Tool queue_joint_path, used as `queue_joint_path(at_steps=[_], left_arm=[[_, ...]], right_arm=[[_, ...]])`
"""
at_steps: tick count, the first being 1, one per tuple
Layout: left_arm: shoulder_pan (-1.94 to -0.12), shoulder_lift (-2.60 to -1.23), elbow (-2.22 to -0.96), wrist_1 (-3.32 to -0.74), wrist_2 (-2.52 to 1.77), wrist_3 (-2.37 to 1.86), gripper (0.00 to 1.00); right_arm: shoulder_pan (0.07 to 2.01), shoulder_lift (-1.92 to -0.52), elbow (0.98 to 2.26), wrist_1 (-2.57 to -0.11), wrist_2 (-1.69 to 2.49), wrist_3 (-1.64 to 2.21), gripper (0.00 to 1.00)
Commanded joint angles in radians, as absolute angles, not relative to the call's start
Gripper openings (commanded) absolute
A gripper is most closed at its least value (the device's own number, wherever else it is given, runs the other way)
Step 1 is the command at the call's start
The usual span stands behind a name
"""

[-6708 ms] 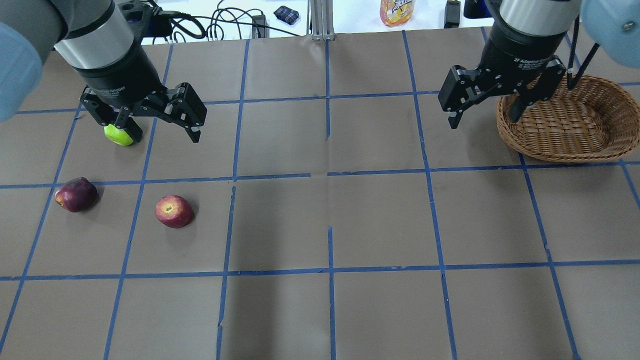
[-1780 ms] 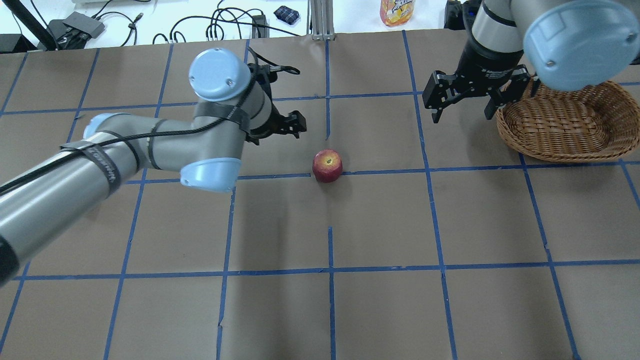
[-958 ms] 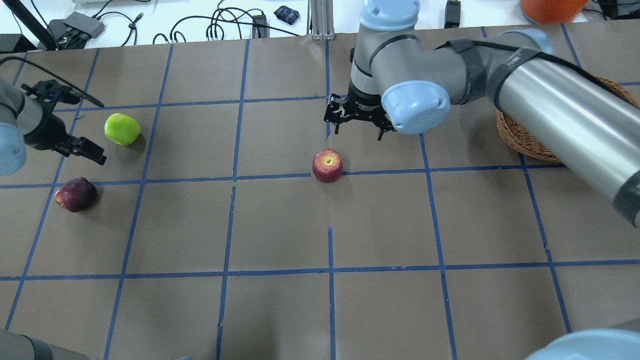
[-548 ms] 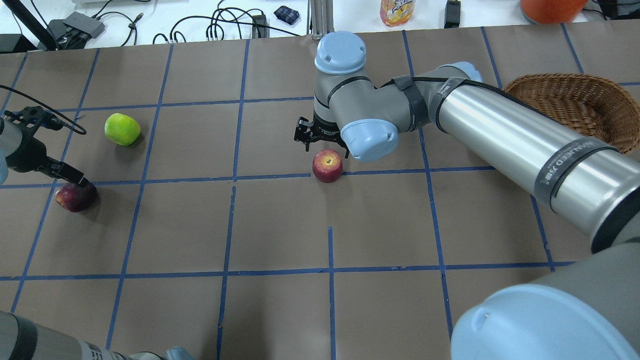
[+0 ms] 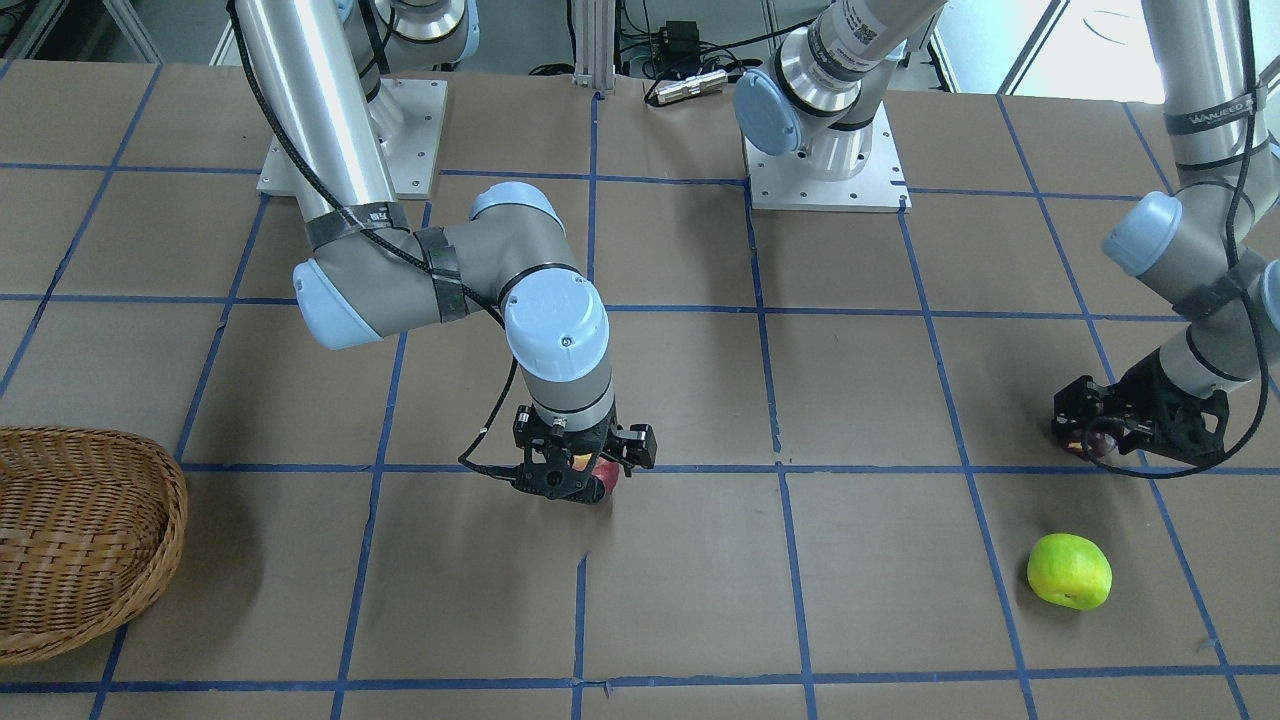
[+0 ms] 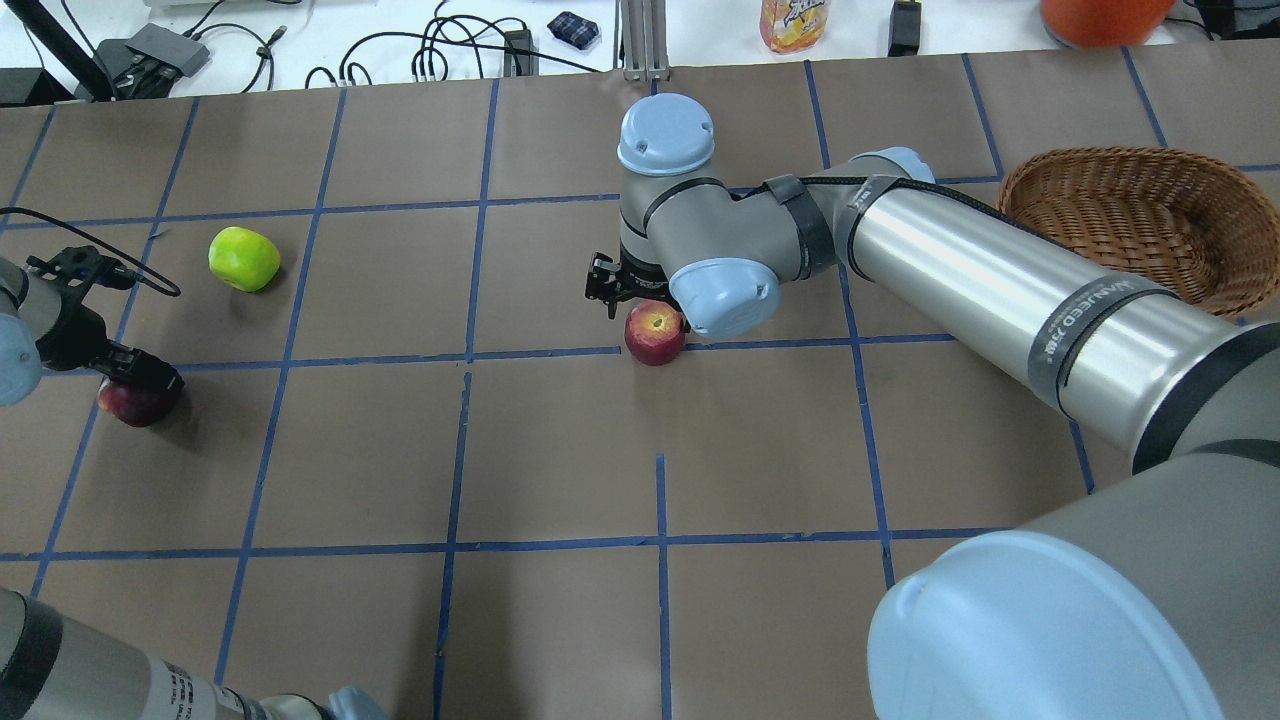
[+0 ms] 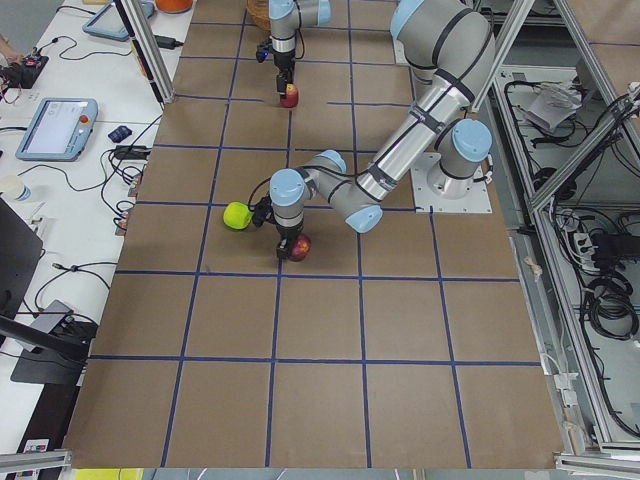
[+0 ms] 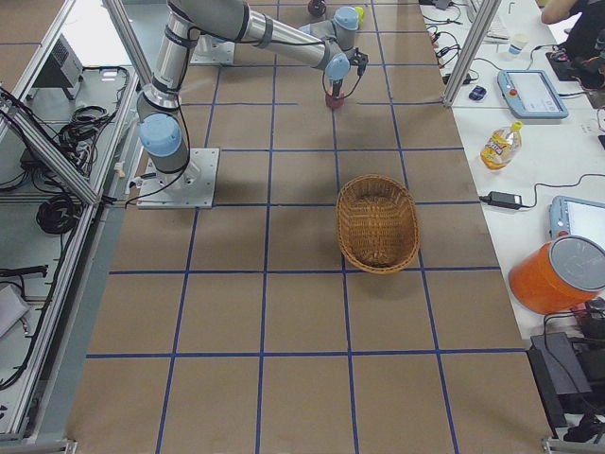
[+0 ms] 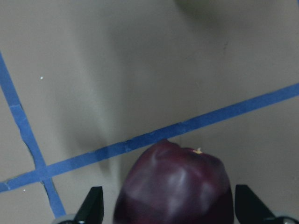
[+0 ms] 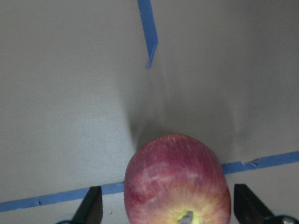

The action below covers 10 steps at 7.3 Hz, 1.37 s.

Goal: Put all apples into basket
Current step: 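Drop bright red apple in basket with right while left carries dark apple center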

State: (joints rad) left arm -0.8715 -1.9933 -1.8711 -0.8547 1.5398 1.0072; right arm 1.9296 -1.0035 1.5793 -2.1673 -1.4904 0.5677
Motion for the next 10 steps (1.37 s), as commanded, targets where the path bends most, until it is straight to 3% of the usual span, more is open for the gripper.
queue_joint_path(at_steps=[1, 2, 3, 4, 6, 8, 10], left_arm=[[-0.893, -1.942, -1.861, -0.955, 1.543, 0.914, 0.0], [-0.937, -1.884, -1.865, -1.042, 1.53, 0.796, 0.0], [-1.044, -1.834, -1.867, -1.086, 1.531, 0.635, 0.0], [-1.168, -1.807, -1.867, -1.086, 1.528, 0.483, 0.0], [-1.36, -1.828, -1.871, -1.082, 1.487, 0.189, 0.0], [-1.542, -1.888, -1.838, -0.906, 1.413, -0.164, 0.0], [-1.763, -1.959, -1.742, -0.858, 1.34, -0.513, 0.0]], right_arm=[[1.93, -0.979, 1.583, -2.171, -1.493, 0.568, 1.0], [1.928, -0.968, 1.572, -2.171, -1.491, 0.565, 0.94], [1.924, -0.966, 1.571, -2.169, -1.49, 0.565, 0.28], [1.902, -0.98, 1.566, -2.155, -1.489, 0.555, 0.0], [1.8, -1.116, 1.542, -2.001, -1.482, 0.542, 0.0], [1.555, -1.231, 1.514, -1.783, -1.496, 0.33, 0.0], [1.294, -1.252, 1.502, -1.77, -1.554, 0.04, 0.0]])
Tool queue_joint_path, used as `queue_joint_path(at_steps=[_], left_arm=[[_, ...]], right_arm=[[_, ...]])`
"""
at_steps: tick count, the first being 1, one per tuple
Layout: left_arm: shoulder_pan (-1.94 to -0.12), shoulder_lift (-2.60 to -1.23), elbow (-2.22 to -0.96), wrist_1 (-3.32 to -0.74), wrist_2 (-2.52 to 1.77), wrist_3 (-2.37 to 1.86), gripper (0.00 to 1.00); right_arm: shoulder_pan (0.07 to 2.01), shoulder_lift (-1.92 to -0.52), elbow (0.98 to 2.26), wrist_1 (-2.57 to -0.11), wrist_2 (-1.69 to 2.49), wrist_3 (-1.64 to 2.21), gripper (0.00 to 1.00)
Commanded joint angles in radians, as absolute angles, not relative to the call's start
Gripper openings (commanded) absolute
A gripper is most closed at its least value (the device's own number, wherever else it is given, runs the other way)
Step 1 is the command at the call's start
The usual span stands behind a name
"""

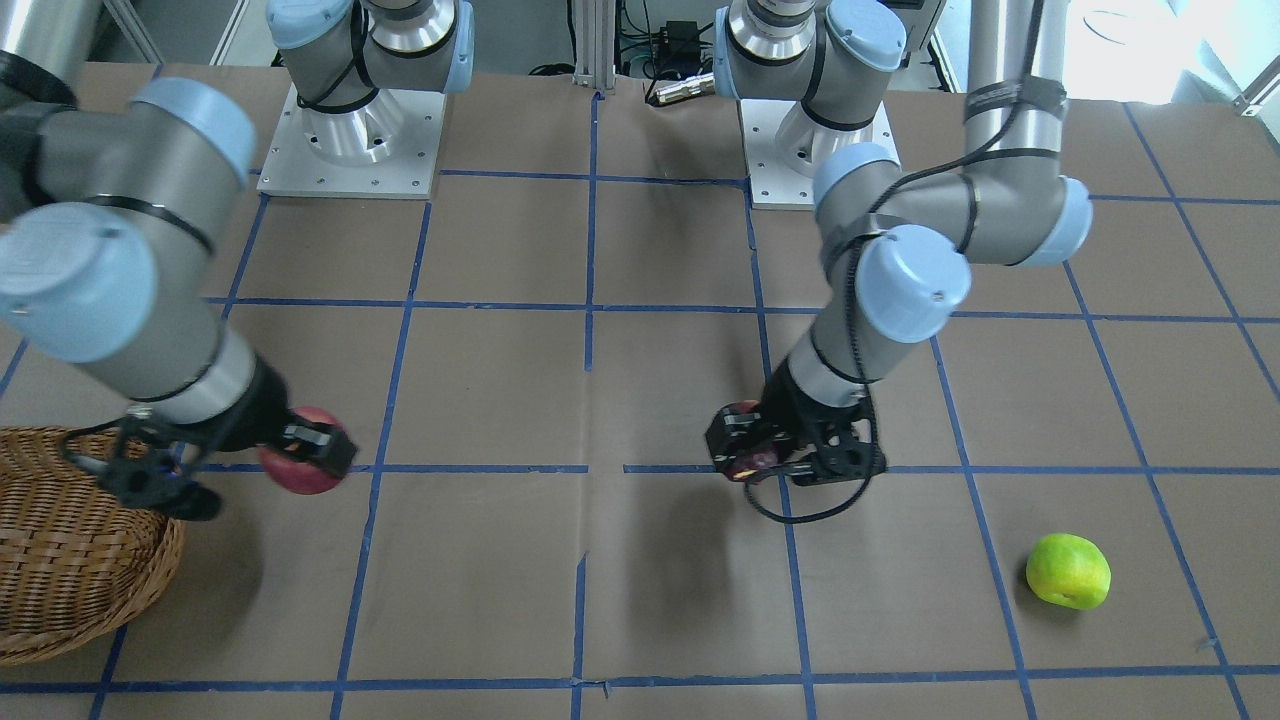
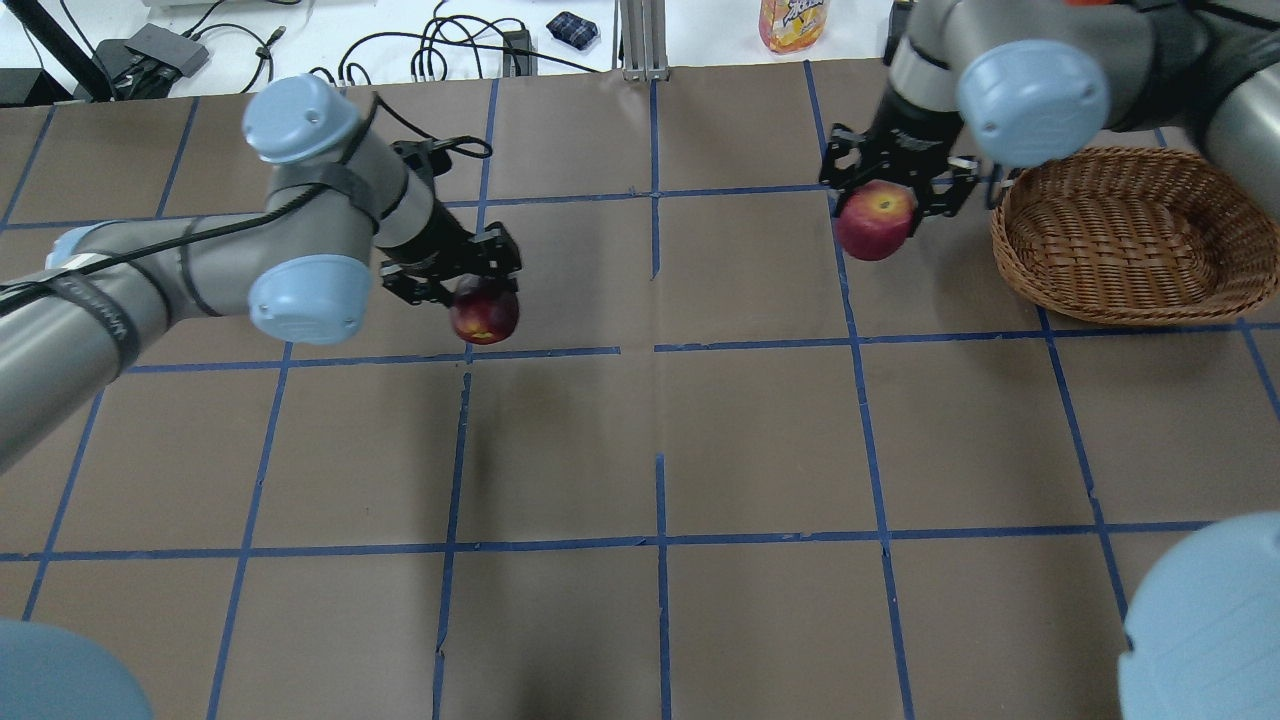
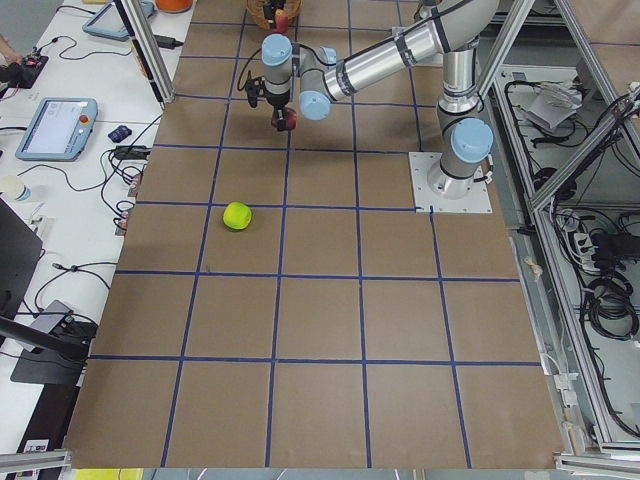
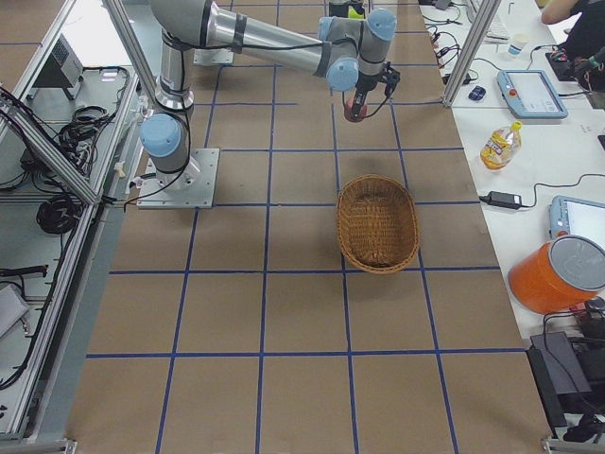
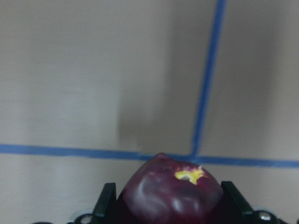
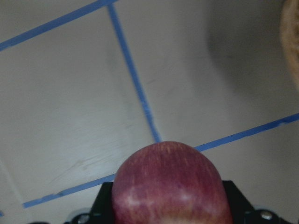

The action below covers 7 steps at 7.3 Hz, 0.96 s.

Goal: Put all apples into basket
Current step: 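Drop bright red apple in basket with right while left carries dark apple center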

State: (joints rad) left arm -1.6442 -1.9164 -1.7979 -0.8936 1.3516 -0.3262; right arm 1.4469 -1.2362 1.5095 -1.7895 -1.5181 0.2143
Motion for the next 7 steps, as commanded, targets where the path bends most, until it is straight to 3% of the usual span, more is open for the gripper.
queue_joint_path(at_steps=[1, 2, 3, 4, 6, 7], left_arm=[[-1.854, -1.986, -1.737, -0.853, 1.424, -0.566, 0.0], [-1.888, -2.02, -1.744, -0.85, 1.433, -0.64, 0.0], [-1.891, -2.043, -1.741, -0.85, 1.434, -0.665, 0.22], [-1.888, -2.037, -1.723, -0.848, 1.436, -0.707, 0.98], [-1.797, -1.976, -1.724, -0.902, 1.486, -0.672, 1.0], [-1.673, -1.898, -1.721, -1.086, 1.499, -0.438, 1.0]], right_arm=[[1.21, -1.24, 1.5, -1.798, -1.59, -0.138, 0.0], [1.145, -1.218, 1.496, -1.849, -1.601, -0.272, 0.0], [1.079, -1.171, 1.48, -1.917, -1.632, -0.39, 0.0], [1.028, -1.108, 1.473, -2.015, -1.637, -0.496, 0.0], [0.994, -1.027, 1.46, -2.086, -1.651, -0.549, 0.0], [0.993, -1.005, 1.462, -2.101, -1.652, -0.549, 0.0]])
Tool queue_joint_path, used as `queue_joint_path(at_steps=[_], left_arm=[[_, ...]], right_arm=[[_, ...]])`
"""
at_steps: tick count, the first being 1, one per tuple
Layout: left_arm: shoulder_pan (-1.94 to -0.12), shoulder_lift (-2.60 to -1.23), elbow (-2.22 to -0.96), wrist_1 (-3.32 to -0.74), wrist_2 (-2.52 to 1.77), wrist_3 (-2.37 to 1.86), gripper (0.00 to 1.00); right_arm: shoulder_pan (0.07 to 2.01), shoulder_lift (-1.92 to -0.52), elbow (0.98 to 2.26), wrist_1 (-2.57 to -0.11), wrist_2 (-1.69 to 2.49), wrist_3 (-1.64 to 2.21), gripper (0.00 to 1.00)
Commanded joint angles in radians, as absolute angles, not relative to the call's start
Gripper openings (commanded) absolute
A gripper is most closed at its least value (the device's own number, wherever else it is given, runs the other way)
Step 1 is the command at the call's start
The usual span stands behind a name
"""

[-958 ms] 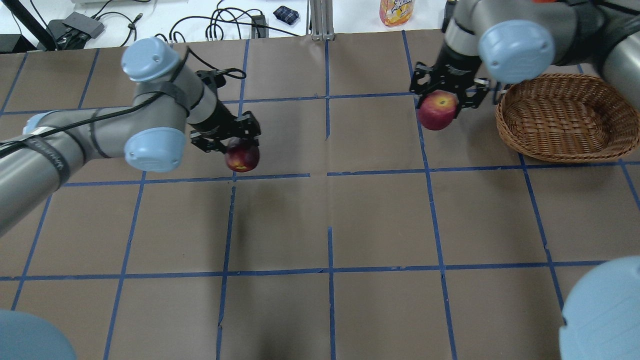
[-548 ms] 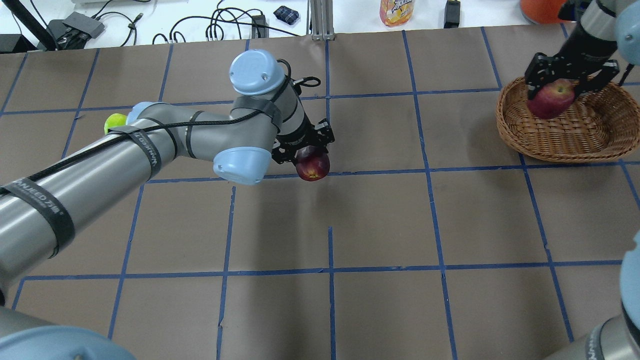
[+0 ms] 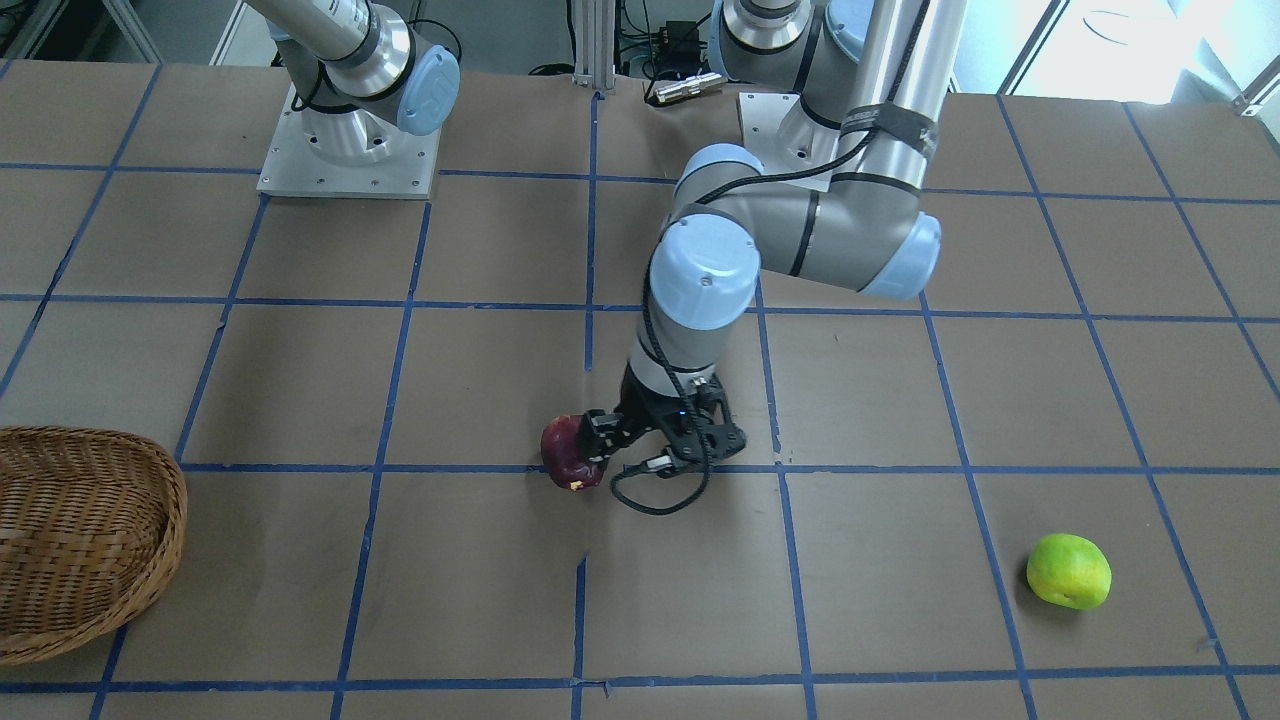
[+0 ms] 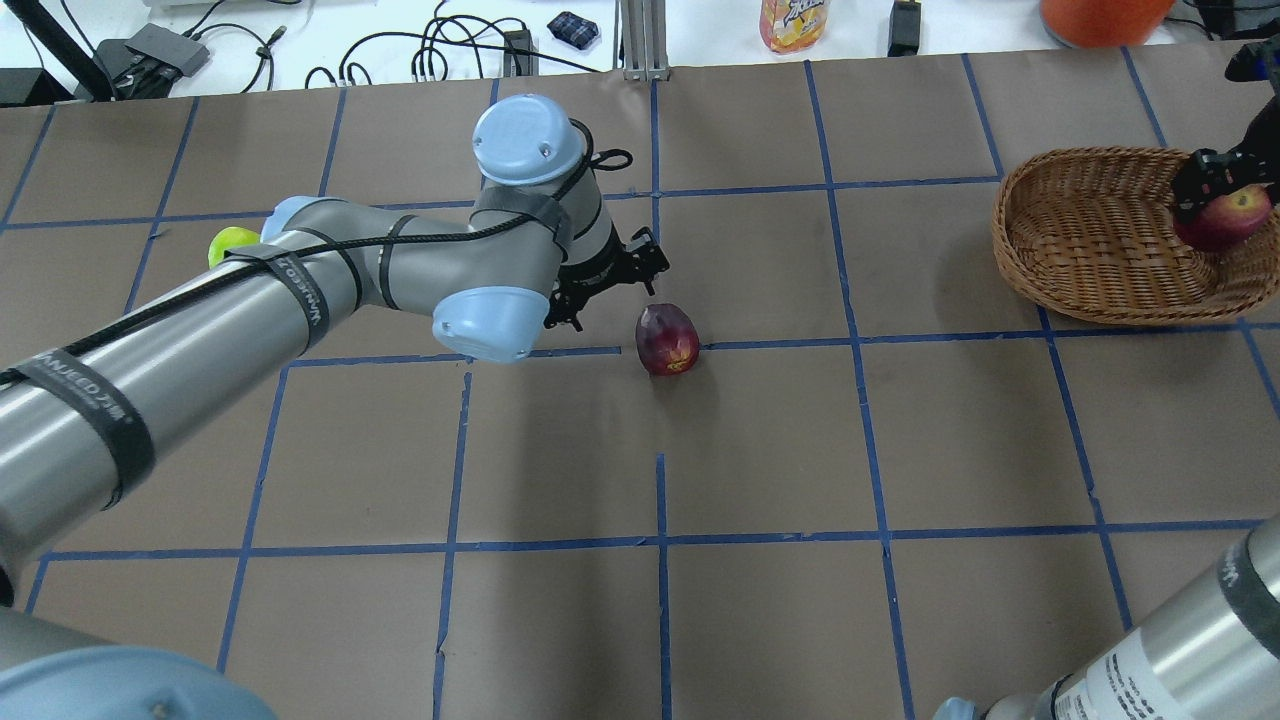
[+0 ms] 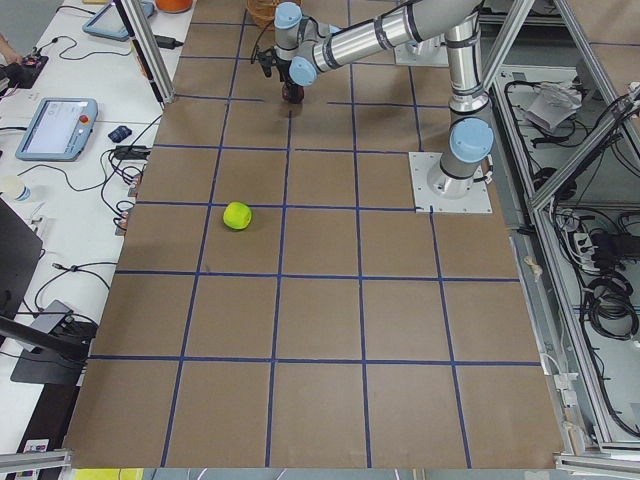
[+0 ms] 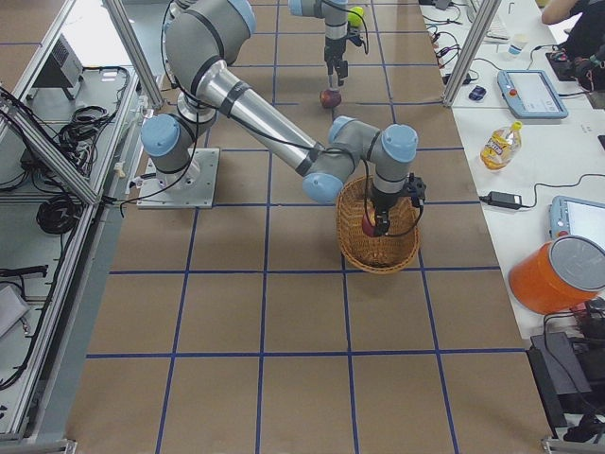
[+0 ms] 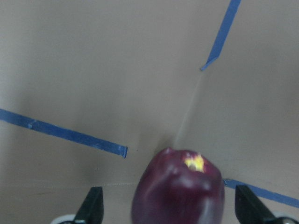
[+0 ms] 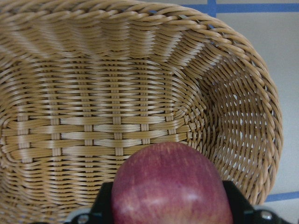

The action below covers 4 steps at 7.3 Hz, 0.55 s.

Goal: Put all apples into basket
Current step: 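Release dark apple, grasp green apple with left while right withdraws from basket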

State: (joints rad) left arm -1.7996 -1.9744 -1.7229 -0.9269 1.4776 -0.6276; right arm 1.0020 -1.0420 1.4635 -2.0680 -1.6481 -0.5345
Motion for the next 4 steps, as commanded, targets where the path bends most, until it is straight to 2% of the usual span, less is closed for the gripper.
queue_joint_path(at_steps=[1, 2, 3, 4], left_arm=[[-1.516, -1.846, -1.71, -1.232, 1.496, -0.129, 1.0], [-1.344, -1.867, -1.701, -1.235, 1.49, 0.056, 1.0], [-1.19, -1.888, -1.686, -1.195, 1.488, 0.414, 1.0], [-1.048, -1.938, -1.622, -1.155, 1.497, 0.612, 1.0]], right_arm=[[0.992, -0.997, 1.463, -2.1, -1.655, -0.546, 0.01], [0.992, -0.98, 1.468, -2.102, -1.655, -0.546, 0.15], [0.992, -0.971, 1.463, -2.111, -1.66, -0.554, 0.19], [0.992, -0.96, 1.466, -2.137, -1.678, -0.587, 0.53]])
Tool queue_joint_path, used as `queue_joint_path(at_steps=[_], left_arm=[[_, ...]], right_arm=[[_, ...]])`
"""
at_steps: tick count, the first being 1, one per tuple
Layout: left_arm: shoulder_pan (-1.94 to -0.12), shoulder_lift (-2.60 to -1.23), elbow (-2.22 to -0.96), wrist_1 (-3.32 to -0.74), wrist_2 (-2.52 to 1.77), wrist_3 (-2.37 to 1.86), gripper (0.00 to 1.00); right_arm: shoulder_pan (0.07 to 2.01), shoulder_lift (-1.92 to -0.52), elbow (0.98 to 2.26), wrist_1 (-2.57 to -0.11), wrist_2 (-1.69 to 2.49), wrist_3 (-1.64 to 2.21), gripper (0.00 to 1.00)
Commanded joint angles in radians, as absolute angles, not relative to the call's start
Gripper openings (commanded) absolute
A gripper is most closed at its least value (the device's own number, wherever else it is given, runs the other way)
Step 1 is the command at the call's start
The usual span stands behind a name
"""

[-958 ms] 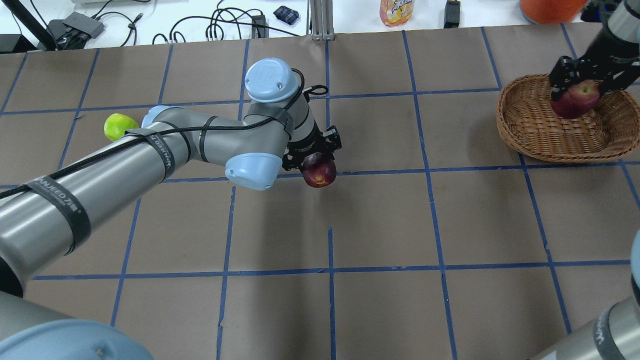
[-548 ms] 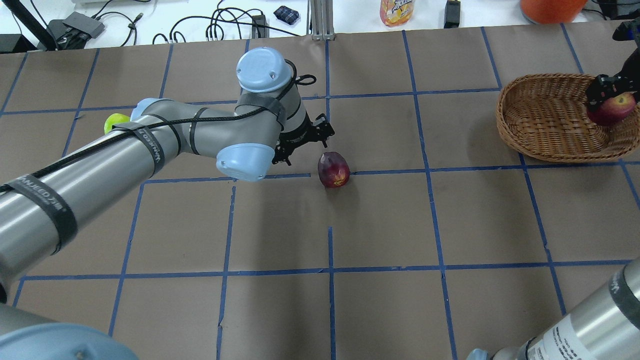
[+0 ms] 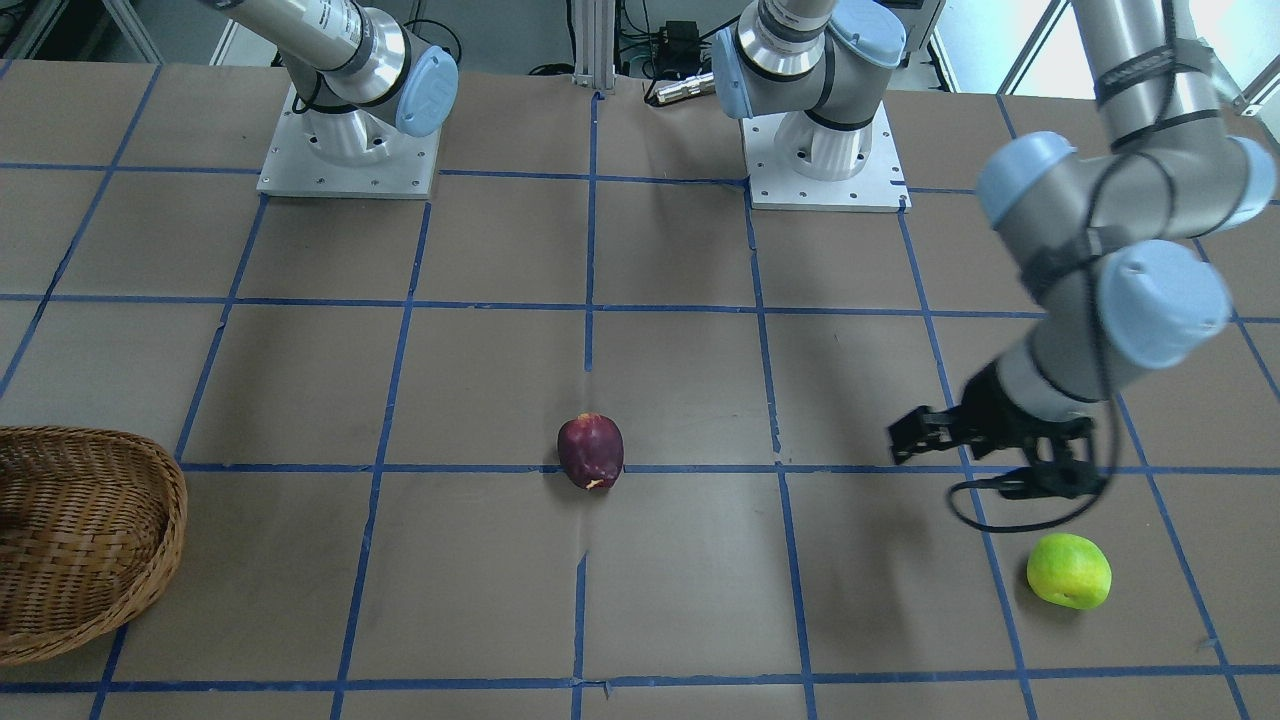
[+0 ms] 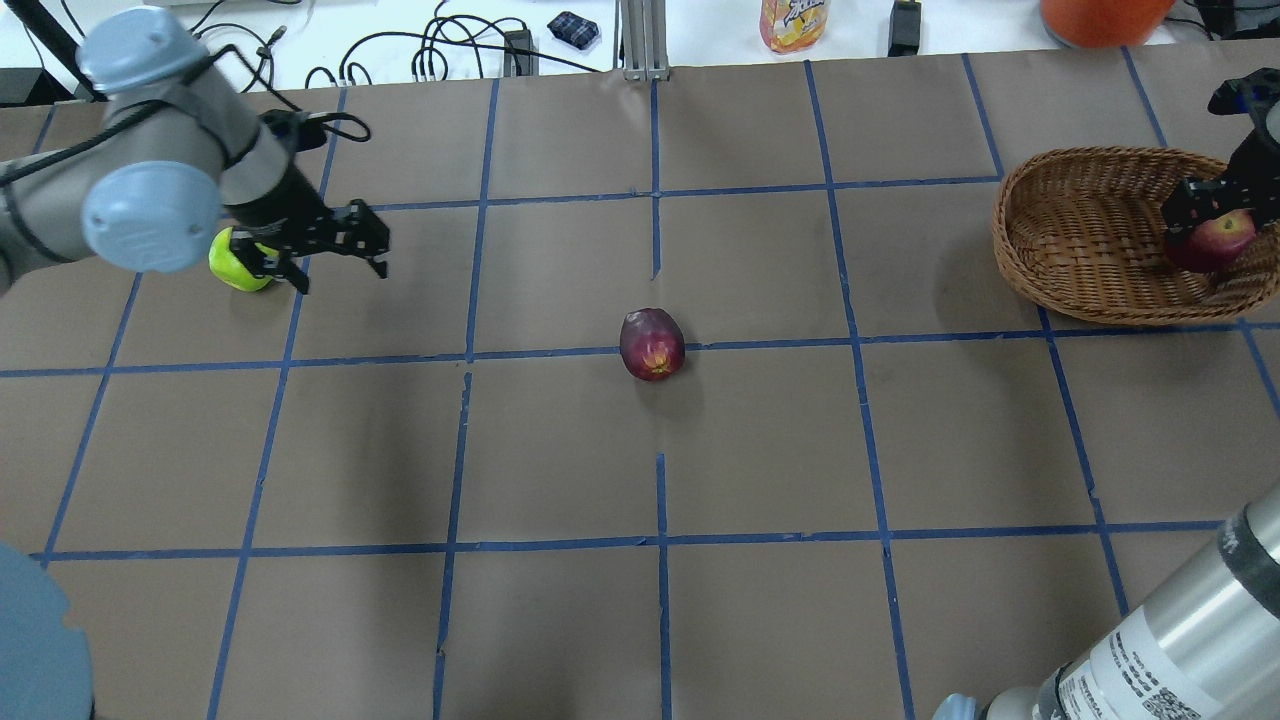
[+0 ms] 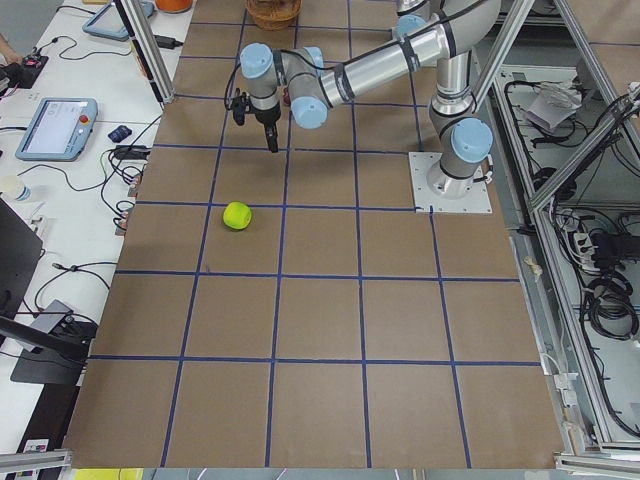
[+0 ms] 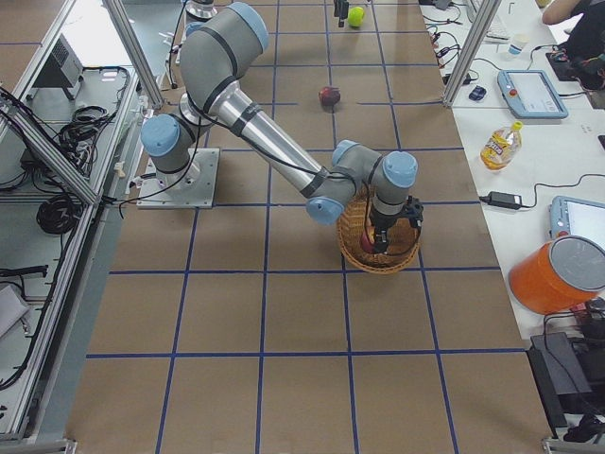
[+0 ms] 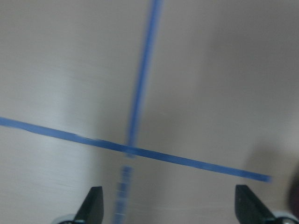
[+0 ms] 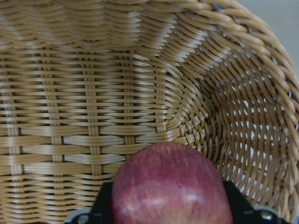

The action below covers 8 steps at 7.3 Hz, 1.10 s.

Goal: Put all apples into basket
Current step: 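Release dark apple, grasp green apple with left while right withdraws from basket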

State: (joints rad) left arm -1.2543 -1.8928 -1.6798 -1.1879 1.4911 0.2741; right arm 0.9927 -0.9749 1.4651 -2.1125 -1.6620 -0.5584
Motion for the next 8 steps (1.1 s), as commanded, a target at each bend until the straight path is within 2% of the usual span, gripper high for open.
queue_joint_path(at_steps=[1, 2, 3, 4, 6, 8], left_arm=[[-0.999, -2.004, -1.576, -1.158, 1.487, 0.673, 1.0], [-0.999, -2.069, -1.542, -1.143, 1.488, 0.673, 1.0], [-1.0, -2.144, -1.517, -1.012, 1.489, 0.654, 1.0], [-1.002, -2.172, -1.511, -0.999, 1.486, 0.646, 1.0], [-1.058, -2.119, -1.502, -1.117, 1.499, 0.64, 1.0], [-1.068, -2.12, -1.473, -1.172, 1.49, 0.63, 1.0]], right_arm=[[0.992, -0.948, 1.466, -2.169, -1.678, -0.6, 0.98], [0.992, -0.943, 1.466, -2.171, -1.683, -0.598, 1.0], [0.992, -0.949, 1.459, -2.154, -1.686, -0.6, 1.0], [0.996, -0.989, 1.462, -2.131, -1.686, -0.598, 1.0], [1.091, -1.153, 1.457, -1.9, -1.634, -0.56, 1.0], [1.304, -1.221, 1.457, -1.792, -1.6, -0.407, 1.0]])
